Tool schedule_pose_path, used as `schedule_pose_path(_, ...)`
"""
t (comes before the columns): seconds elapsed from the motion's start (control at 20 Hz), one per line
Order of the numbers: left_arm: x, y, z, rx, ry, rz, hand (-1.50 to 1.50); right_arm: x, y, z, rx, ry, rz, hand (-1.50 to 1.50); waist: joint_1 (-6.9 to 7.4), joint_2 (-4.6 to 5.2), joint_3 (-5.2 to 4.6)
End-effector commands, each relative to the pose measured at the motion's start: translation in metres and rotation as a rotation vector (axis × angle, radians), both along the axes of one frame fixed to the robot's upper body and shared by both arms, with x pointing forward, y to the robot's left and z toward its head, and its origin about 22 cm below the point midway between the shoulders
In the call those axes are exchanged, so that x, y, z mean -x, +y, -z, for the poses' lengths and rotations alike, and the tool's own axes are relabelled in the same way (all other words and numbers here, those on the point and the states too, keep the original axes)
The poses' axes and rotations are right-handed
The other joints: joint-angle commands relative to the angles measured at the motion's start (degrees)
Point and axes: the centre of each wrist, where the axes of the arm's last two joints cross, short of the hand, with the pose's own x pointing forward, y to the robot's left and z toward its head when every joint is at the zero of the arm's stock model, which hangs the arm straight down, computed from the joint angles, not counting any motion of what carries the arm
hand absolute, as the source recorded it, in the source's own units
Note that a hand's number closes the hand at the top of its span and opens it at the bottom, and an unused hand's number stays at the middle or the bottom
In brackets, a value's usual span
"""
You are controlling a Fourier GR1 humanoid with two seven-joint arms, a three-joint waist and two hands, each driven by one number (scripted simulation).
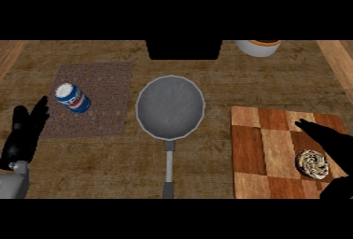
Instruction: Pick the cupcake from the cutting board and place it in the pan
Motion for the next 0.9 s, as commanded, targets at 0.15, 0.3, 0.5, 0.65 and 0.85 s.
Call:
schedule_pose_path(0.15,0.005,0.011,0.009,0.010,0.006,-0.004,0.00,0.002,0.001,0.027,0.012,0.044,0.020,-1.50,-0.09,0.01,0.00)
schedule_pose_path(0.3,0.003,0.016,0.015,-0.007,-0.001,-0.007,0.00,-0.010,0.011,0.032,0.036,0.057,0.023,-1.50,-0.04,0.06,-0.01)
schedule_pose_path(0.5,0.002,-0.008,0.001,0.004,-0.005,0.014,0.00,-0.022,0.008,0.043,0.046,0.056,0.034,-1.50,0.14,0.03,0.01)
schedule_pose_path(0.65,0.005,-0.001,-0.010,-0.003,-0.008,0.021,0.00,-0.014,-0.011,0.049,0.101,-0.028,-0.077,1.50,0.41,0.01,0.06)
schedule_pose_path(0.85,-0.006,-0.011,0.004,0.000,0.004,-0.010,0.00,0.006,-0.004,0.035,0.156,-0.091,-0.080,1.50,-0.35,-0.02,0.00)
